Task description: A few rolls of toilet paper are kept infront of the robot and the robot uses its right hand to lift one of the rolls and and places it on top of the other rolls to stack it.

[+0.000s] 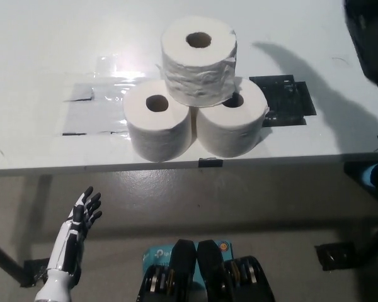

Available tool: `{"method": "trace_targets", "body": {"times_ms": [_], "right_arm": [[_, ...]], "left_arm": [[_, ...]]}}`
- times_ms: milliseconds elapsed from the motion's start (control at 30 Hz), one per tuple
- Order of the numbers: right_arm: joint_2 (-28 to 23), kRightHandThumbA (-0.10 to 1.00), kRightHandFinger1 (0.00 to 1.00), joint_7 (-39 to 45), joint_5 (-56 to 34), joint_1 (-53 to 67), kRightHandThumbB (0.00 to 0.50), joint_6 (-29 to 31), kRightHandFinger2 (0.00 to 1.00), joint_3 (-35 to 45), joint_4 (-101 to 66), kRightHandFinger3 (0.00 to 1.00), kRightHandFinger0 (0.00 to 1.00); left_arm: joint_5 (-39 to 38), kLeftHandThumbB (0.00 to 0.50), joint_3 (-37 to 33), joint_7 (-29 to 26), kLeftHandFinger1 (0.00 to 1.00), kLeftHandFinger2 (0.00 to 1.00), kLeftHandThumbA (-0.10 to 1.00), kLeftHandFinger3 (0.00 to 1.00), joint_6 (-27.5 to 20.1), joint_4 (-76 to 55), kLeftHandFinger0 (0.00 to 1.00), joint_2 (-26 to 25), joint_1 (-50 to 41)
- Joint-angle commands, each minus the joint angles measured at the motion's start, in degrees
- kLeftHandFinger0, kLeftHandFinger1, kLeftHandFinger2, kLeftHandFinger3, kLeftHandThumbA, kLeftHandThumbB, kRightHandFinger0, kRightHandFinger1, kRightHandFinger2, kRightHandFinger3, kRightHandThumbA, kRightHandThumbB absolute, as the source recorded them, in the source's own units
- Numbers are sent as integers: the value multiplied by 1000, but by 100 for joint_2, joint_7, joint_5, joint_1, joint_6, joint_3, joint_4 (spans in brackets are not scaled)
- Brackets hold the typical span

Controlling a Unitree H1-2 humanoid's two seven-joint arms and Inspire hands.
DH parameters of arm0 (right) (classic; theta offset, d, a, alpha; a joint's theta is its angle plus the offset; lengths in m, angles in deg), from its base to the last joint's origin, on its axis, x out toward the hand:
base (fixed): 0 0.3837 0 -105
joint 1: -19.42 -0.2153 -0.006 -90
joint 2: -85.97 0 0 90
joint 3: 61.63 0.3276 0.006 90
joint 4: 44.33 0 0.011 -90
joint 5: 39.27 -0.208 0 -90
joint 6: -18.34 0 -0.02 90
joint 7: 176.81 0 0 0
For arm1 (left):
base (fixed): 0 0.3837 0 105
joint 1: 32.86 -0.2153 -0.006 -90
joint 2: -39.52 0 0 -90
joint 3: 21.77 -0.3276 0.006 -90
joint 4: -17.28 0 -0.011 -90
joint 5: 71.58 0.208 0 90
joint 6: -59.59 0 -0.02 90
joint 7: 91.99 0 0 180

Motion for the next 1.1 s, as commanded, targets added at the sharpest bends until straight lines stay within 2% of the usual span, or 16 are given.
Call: {"method": "trace_targets", "body": {"times_ms": [0, 100, 200, 267, 500, 567, 633, 700, 767, 833, 900, 933, 967, 1033, 1067], "right_arm": [[-2224, 1000, 1000, 2, -3103, 736, 461, -1342, 1000, 3535, -6458, 1000, 1000], [-2368, 1000, 1000, -276, -3754, 1176, 454, -1342, 1000, 4005, -7001, 1000, 1000], [-2336, 1000, 1000, -724, -4070, 1606, 479, -1342, 1000, 4302, -7573, 1000, 1000], [-2336, 1000, 1000, -927, -4203, 1747, 498, -1342, 1000, 4368, -7769, 1000, 1000], [-2416, 1000, 1000, -1179, -4495, 1592, 493, -1342, 1000, 4451, -7897, 1000, 1000], [-2355, 1000, 1000, -1281, -4726, 1637, 486, -1342, 1000, 4460, -7968, 1000, 1000], [-2195, 1000, 1000, -1434, -4804, 1939, 497, -1342, 1000, 4488, -8188, 1000, 1000], [-1917, 1000, 1000, -1434, -4955, 2434, 488, -1158, 1000, 4491, -8381, 1000, 1000], [-1410, 1000, 1000, -1518, -4943, 3225, 493, -745, 1000, 4271, -8614, 1000, 1000], [-735, 1000, 1000, -1490, -4832, 4084, 465, -303, 1000, 3861, -8753, 1000, 1000], [-433, 1000, 1000, -1321, -5018, 4520, 427, 48, 1000, 3630, -8613, 1000, 1000], [61, 1000, 1000, -1349, -4749, 4948, 459, -71, 1000, 3384, -8634, 1000, 1000], [265, 1000, 1000, -1332, -4707, 5153, 460, -145, 1000, 3264, -8625, 1000, 1000], [951, 1000, 1000, -1190, -3887, 5689, 421, 3, 1000, 2738, -8438, 1000, 1000], [1131, 1000, 1000, -1134, -3645, 5868, 419, 48, 1000, 2573, -8345, 1000, 1000]], "left_arm": [[-247, 175, 123, 30, 1000, 1000, 1000, 1000, -131, 45, 1000, -85, 719], [-233, 182, 138, 2, 1000, 1000, 1000, 1000, -195, 218, 1000, -75, 918], [-177, 201, 118, -30, 1000, 1000, 1000, 1000, -219, 392, 1000, -47, 1147], [-166, 203, 117, -46, 1000, 1000, 1000, 1000, -188, 434, 1000, -32, 1236], [-220, 203, 187, -103, 1000, 1000, 1000, 1000, -134, 479, 1000, -1, 1489], [-218, 217, 188, -107, 1000, 1000, 1000, 1000, -102, 466, 1000, 6, 1542], [-182, 205, 164, -87, 1000, 1000, 1000, 1000, -161, 469, 1000, -6, 1560], [-69, 205, 107, -56, 1000, 1000, 1000, 1000, -196, 441, 1000, -61, 1518], [-173, 202, 111, 15, 1000, 1000, 1000, 1000, -201, 386, 1000, -45, 1400], [-250, 194, 107, 80, 1000, 1000, 1000, 1000, -159, 303, 1000, -43, 1271], [-230, 187, 101, 71, 1000, 1000, 1000, 1000, -160, 266, 1000, -34, 1184], [-182, 177, 83, 56, 1000, 1000, 1000, 1000, -182, 220, 1000, -25, 1070], [-157, 176, 74, 46, 1000, 1000, 1000, 1000, -174, 180, 1000, -20, 997], [-159, 177, 62, 68, 1000, 1000, 1000, 1000, -139, 90, 1000, -23, 803], [-157, 177, 57, 77, 1000, 1000, 1000, 1000, -126, 49, 1000, -26, 711]]}}
